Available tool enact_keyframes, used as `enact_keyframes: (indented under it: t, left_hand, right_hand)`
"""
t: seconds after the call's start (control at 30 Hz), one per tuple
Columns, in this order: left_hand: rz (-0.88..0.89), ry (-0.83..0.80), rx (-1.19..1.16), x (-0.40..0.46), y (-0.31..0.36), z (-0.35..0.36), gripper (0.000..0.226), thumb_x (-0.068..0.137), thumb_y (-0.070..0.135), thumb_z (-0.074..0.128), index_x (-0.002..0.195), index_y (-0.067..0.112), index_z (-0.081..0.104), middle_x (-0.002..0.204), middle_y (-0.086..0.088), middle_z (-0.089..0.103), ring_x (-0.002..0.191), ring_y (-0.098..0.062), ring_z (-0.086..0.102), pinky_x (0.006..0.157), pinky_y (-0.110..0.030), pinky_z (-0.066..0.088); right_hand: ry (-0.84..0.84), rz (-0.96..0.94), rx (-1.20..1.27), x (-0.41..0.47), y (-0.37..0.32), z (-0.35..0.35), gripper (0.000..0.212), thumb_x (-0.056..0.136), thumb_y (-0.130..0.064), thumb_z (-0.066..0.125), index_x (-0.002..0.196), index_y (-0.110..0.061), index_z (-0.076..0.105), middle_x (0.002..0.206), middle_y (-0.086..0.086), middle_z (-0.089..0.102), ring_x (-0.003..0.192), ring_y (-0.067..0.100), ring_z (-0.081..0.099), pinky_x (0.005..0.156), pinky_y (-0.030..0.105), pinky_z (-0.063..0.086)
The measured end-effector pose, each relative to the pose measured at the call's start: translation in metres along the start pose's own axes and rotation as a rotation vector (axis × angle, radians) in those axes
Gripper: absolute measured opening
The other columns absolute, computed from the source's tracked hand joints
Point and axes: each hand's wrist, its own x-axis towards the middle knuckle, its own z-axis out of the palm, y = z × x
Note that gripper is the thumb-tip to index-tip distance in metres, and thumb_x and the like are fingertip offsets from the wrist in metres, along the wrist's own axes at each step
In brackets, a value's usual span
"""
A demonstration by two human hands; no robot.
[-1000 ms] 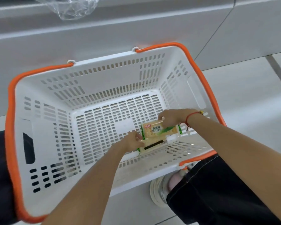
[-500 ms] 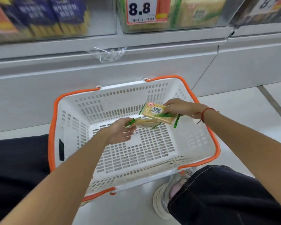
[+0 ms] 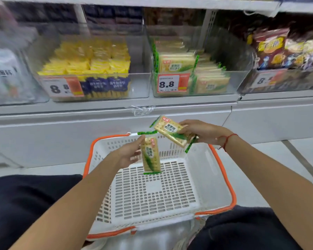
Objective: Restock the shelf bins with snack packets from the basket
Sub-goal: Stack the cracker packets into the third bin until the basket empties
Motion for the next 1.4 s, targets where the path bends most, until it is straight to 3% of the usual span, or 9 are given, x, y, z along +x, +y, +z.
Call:
enact_keyframes:
  t: [0.13,0.3,0.5,0.67,0.8,1.07,1.2,1.27,1.4]
  left_hand:
    - [-0.010,-0.010,-0.258,-0.013,0.018,0.002,0.042,0.100,0.048,0.036,0.089,0.012,0.056,0.091,-0.007,0.056,0.084,-0.021,0.055,0.080,-0.037,0.045]
    - [0.005,-0.041,-0.458,-0.023,0.033,0.016,0.041,0.102,0.038,0.034,0.120,0.007,0.052,0.110,-0.012,0.059,0.091,-0.025,0.058,0.081,-0.042,0.044]
    - [0.066,-0.088,-0.630,-0.025,0.046,0.028,0.048,0.102,0.041,0.032,0.133,0.010,0.050,0.129,-0.013,0.056,0.098,-0.026,0.059,0.078,-0.044,0.046]
    - [0.107,-0.136,-0.713,-0.026,0.052,0.039,0.069,0.097,0.060,0.024,0.134,0.007,0.048,0.120,-0.015,0.059,0.103,-0.031,0.059,0.083,-0.048,0.045]
    - [0.172,-0.169,-0.708,-0.027,0.064,0.052,0.084,0.083,0.079,0.032,0.127,0.011,0.053,0.126,-0.013,0.060,0.112,-0.031,0.059,0.088,-0.049,0.050]
    - [0.393,-0.111,-0.288,-0.035,0.105,0.066,0.045,0.090,0.056,0.049,0.114,0.021,0.062,0.106,-0.002,0.065,0.103,-0.016,0.057,0.091,-0.032,0.044]
    - [0.653,-0.033,-0.082,-0.042,0.157,0.052,0.031,0.090,0.035,0.061,0.120,0.036,0.054,0.107,0.006,0.066,0.103,-0.012,0.059,0.085,-0.026,0.044]
    - [0.797,0.005,0.160,-0.046,0.186,0.045,0.026,0.086,0.031,0.068,0.110,0.037,0.060,0.107,0.009,0.068,0.106,-0.010,0.061,0.082,-0.021,0.044]
    - [0.944,0.079,0.639,-0.042,0.233,0.038,0.064,0.070,0.057,0.074,0.125,0.037,0.051,0.112,0.004,0.066,0.100,-0.012,0.062,0.089,-0.033,0.050]
  right_hand:
    - [-0.030,-0.081,0.192,-0.002,-0.004,0.000,0.035,0.091,-0.013,0.060,0.125,-0.021,0.056,0.111,0.005,0.066,0.095,0.016,0.063,0.089,0.033,0.049]
    - [0.037,-0.154,0.290,-0.002,-0.010,0.008,0.040,0.090,-0.014,0.063,0.129,-0.017,0.054,0.105,0.006,0.067,0.089,0.018,0.064,0.086,0.032,0.050]
    - [0.074,-0.277,0.380,0.000,-0.012,0.015,0.038,0.087,-0.012,0.067,0.123,-0.016,0.055,0.110,0.011,0.068,0.091,0.020,0.065,0.080,0.029,0.051]
    - [0.239,-0.386,0.014,0.004,-0.009,0.021,0.030,0.085,-0.023,0.069,0.114,-0.024,0.061,0.110,0.008,0.059,0.096,0.015,0.055,0.077,0.017,0.044]
    - [0.229,-0.379,-0.050,0.006,-0.006,0.023,0.032,0.090,-0.032,0.062,0.121,-0.031,0.054,0.119,0.005,0.053,0.108,0.018,0.052,0.087,0.031,0.047]
    - [0.209,-0.425,0.076,-0.010,-0.023,-0.014,0.034,0.083,-0.033,0.071,0.115,-0.024,0.066,0.113,0.008,0.066,0.104,0.027,0.062,0.090,0.038,0.051]
    - [0.258,-0.567,-0.042,-0.020,-0.061,-0.053,0.029,0.087,-0.024,0.067,0.114,-0.029,0.061,0.102,-0.008,0.062,0.089,0.012,0.054,0.073,0.012,0.047]
    - [0.308,-0.625,-0.208,-0.025,-0.085,-0.080,0.032,0.087,-0.022,0.066,0.118,-0.028,0.058,0.098,-0.011,0.058,0.086,0.009,0.049,0.069,0.011,0.042]
    - [0.356,-0.630,-0.628,-0.020,-0.128,-0.123,0.044,0.088,-0.031,0.065,0.129,-0.020,0.055,0.108,0.002,0.050,0.100,0.014,0.047,0.086,0.025,0.037]
